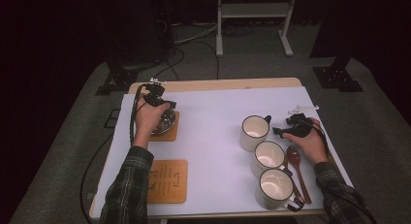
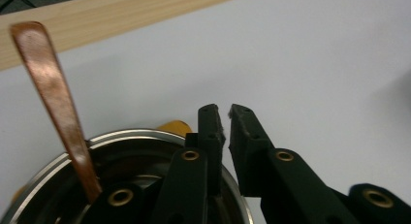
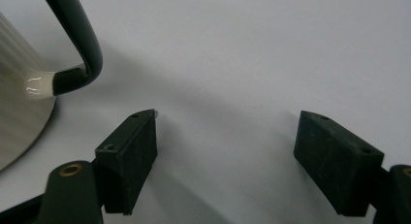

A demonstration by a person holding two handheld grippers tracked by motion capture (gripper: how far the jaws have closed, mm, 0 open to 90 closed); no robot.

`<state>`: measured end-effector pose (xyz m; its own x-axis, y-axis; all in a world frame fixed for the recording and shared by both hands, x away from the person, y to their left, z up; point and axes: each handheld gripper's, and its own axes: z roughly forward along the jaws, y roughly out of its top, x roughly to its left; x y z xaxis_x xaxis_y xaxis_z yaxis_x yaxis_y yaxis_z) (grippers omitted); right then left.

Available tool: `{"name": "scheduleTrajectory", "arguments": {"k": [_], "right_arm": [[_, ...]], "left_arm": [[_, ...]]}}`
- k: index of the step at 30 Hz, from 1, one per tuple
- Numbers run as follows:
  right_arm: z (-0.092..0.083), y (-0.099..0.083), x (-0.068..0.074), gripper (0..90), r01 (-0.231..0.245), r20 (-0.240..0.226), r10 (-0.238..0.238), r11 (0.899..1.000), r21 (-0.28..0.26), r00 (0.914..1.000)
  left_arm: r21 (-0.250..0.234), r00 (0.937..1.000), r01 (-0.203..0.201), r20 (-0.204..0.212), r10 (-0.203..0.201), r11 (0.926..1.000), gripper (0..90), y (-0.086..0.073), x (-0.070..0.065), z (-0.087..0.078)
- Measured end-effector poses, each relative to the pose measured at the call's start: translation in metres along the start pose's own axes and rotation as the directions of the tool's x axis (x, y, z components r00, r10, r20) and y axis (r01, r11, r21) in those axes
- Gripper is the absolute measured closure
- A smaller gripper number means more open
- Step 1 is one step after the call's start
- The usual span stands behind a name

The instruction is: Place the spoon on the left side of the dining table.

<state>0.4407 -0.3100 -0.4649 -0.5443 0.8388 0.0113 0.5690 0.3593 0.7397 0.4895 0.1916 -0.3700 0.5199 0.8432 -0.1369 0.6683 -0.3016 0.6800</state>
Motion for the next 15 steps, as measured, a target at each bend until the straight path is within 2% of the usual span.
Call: {"name": "scheduleTrajectory", "arguments": {"k": [5,10,15], "right_arm": [[0.000,0.000,0.000,21.6,-0.001,-0.001,0.001,1.000,0.002,1.0000],[0.000,0.000,0.000,21.6,-0.004,-0.002,0.004,1.000,0.002,1.0000],[0.000,0.000,0.000,21.6,-0.004,-0.002,0.004,1.000,0.003,1.0000]], "left_arm": [[0.004,0.9997,-0.021,0.011,0.021,0.9998,75.4,-0.004,-0.012,-0.002],[0.014,0.9978,-0.062,0.026,0.062,0.9980,67.9,-0.007,-0.029,-0.006],[0.040,0.9938,-0.105,0.041,0.103,0.9937,53.8,-0.014,-0.046,-0.006]]}}
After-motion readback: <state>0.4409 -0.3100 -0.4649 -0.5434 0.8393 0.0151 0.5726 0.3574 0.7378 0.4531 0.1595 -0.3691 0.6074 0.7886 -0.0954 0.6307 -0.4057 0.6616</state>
